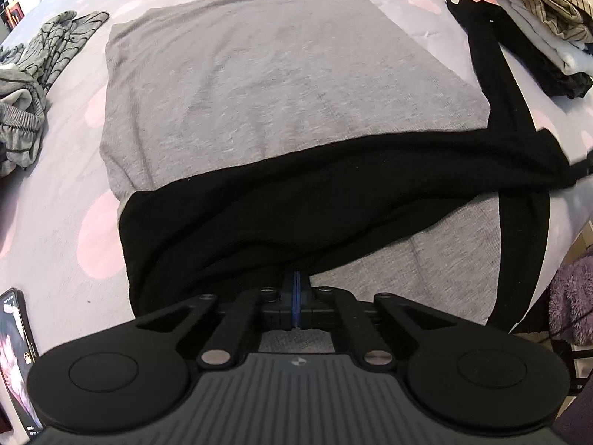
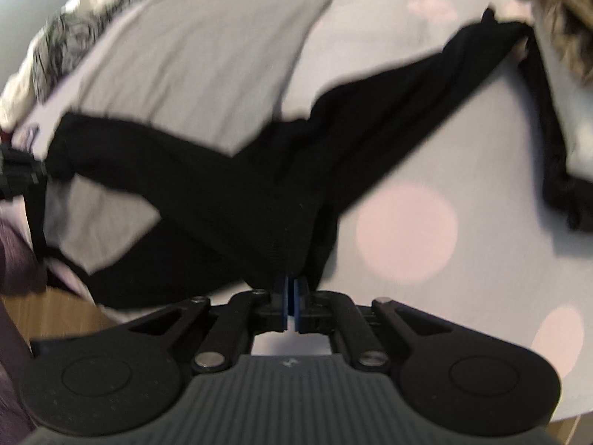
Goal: Fold clothes
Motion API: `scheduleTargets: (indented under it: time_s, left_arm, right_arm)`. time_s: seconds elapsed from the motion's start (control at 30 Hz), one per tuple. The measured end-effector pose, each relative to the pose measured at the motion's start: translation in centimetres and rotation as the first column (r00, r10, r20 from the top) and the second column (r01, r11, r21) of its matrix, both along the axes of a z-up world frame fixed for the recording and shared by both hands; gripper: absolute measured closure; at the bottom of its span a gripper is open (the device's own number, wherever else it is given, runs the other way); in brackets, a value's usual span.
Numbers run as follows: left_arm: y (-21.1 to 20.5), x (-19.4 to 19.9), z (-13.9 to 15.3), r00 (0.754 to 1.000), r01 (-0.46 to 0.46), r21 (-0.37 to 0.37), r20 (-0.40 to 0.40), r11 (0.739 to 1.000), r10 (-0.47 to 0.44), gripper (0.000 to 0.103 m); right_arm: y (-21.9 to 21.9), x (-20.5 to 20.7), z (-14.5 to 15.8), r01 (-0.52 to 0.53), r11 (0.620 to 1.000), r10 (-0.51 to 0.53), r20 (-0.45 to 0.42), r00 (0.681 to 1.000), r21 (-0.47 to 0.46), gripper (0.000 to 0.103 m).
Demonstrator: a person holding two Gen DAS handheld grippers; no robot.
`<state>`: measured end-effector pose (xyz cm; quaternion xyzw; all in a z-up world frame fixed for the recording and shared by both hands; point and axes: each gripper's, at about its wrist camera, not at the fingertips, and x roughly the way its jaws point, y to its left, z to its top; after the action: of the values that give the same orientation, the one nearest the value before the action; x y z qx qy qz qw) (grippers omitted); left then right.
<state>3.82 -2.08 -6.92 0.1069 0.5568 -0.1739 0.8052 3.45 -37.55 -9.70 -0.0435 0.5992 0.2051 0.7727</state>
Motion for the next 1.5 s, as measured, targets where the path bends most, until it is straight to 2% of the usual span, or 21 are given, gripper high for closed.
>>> scheduleTargets:
  time_s: [0.07,0.17,0.23,0.43,0.5,0.67,0.73,0.9,1.0,1.07,1.17,1.23,1.33,1.5]
  left_arm:
    - [-0.1,-0.1,0.2,1.000,0.006,0.000,0.006,1.000,-0.006,0.103]
    - [-0.1,-0.2,0.5,1.000,0.019,-0.004,0.014,1.000,-0.019,0.103]
    - [-0.1,-0.3,0.6,1.000,0.022,-0.008,0.019,1.000,-0.022,0.103]
    - [-0.1,-0.4,1.1,0.999,0.023,-0.021,0.033,1.000,-0.022,0.103]
    - [-0.1,-0.4,1.2,0.999,0.022,-0.021,0.038,1.000,-0.021,0.103]
    - [0.4,-0.4,1.7,0.999,0.010,-0.027,0.054,1.000,-0.009,0.103]
    - [0.9,-0.4,2.1,0.998,0.001,-0.037,0.063,0.999,0.001,0.103]
    - [3.2,0.2,4.1,0.995,-0.027,-0.048,0.093,0.998,0.031,0.103]
    - [4.5,1.0,5.6,0.993,-0.011,0.008,0.115,1.000,0.010,0.103]
    - [4.8,1.7,6.3,0.988,0.053,0.086,0.140,0.995,-0.065,0.100]
    - [4.6,2.7,6.3,0.949,0.225,0.207,0.175,0.952,-0.263,0.084]
    - [4.3,3.4,5.5,0.908,0.331,0.268,0.170,0.905,-0.382,0.083]
    - [3.7,4.5,3.9,0.841,0.466,0.335,0.120,0.819,-0.527,0.083]
    - [3.8,6.5,1.2,0.761,0.594,0.358,0.040,0.720,-0.648,0.083]
  right_arm:
    - [-0.3,-0.2,-0.4,0.005,1.000,-0.005,-0.014,1.000,0.006,0.099]
    - [-1.0,-0.4,-0.1,0.017,0.999,-0.016,-0.020,1.000,0.029,0.090]
    - [-1.4,-0.5,0.7,0.040,0.999,-0.040,0.024,0.999,0.012,0.073]
    - [-1.6,-0.6,2.8,0.053,0.998,-0.058,0.191,0.980,0.032,0.074]
    - [-1.1,-0.3,2.7,0.038,0.999,-0.043,0.203,0.978,0.029,0.074]
    - [0.0,1.1,1.4,0.031,0.999,-0.038,0.165,0.986,0.045,0.075]
    - [0.6,1.5,1.1,0.031,0.999,-0.038,0.167,0.985,0.045,0.098]
    - [0.4,0.9,3.7,0.051,0.995,-0.072,0.264,0.962,0.086,0.098]
    - [0.0,0.3,6.3,0.052,0.987,-0.099,0.319,0.942,0.153,0.098]
    - [-0.1,0.1,7.9,0.043,0.979,-0.111,0.345,0.932,0.199,0.098]
    - [0.3,-0.1,9.5,0.025,0.971,-0.115,0.370,0.922,0.239,0.098]
    - [0.9,-0.1,10.0,0.010,0.970,-0.104,0.378,0.920,0.242,0.098]
    - [1.7,0.0,10.7,-0.009,0.974,-0.082,0.389,0.918,0.227,0.098]
    - [2.1,0.5,11.8,-0.020,0.972,-0.081,0.407,0.910,0.236,0.098]
